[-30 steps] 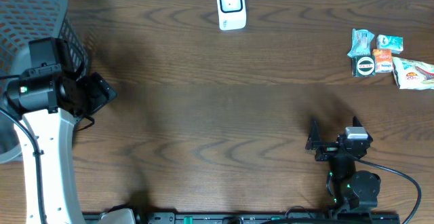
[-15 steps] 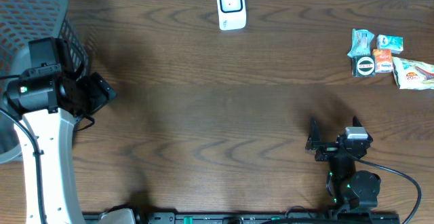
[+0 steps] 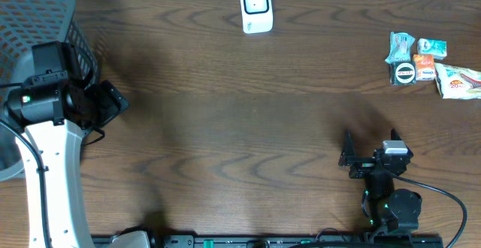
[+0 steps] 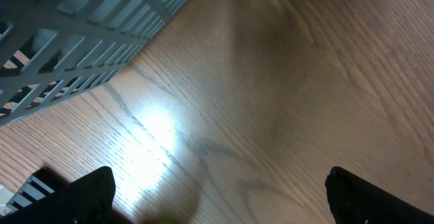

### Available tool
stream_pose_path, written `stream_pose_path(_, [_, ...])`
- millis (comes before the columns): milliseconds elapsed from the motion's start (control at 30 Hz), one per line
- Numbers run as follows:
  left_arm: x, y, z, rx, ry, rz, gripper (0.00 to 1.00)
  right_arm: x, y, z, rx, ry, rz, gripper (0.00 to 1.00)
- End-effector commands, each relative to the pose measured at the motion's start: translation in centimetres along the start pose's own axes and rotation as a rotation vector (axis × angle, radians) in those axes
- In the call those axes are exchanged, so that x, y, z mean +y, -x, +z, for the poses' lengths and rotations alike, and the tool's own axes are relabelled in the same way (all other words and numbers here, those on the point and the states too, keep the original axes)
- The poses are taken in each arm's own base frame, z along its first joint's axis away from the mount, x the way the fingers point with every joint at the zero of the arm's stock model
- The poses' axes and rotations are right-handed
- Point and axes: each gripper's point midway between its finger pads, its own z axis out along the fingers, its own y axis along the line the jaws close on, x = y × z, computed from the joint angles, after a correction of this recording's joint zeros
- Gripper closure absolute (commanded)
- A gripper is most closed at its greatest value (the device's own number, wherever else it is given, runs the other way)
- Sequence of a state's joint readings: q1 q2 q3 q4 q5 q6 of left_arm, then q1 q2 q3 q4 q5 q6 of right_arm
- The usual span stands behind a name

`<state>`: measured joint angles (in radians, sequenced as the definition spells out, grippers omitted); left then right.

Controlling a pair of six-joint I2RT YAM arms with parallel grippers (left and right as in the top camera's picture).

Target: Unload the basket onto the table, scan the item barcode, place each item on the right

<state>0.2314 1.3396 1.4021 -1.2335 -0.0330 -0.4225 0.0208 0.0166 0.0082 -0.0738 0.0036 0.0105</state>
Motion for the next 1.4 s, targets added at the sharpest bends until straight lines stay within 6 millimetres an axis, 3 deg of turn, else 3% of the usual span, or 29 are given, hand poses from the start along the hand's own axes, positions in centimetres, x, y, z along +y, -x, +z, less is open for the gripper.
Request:
stream_pose_path(0, [0.37,0.12,-0.17,-0.01,0.015,-0.009,0.03,-0.33,0.02,-0.05,-0.005,-0.014,0.003,0.01])
stream_pose_path(1367, [0.37,0.12,-0.17,-0.01,0.015,-0.009,0.02,0.23,0.0,-0.05,-0.004,0.008,-0.027,0.01])
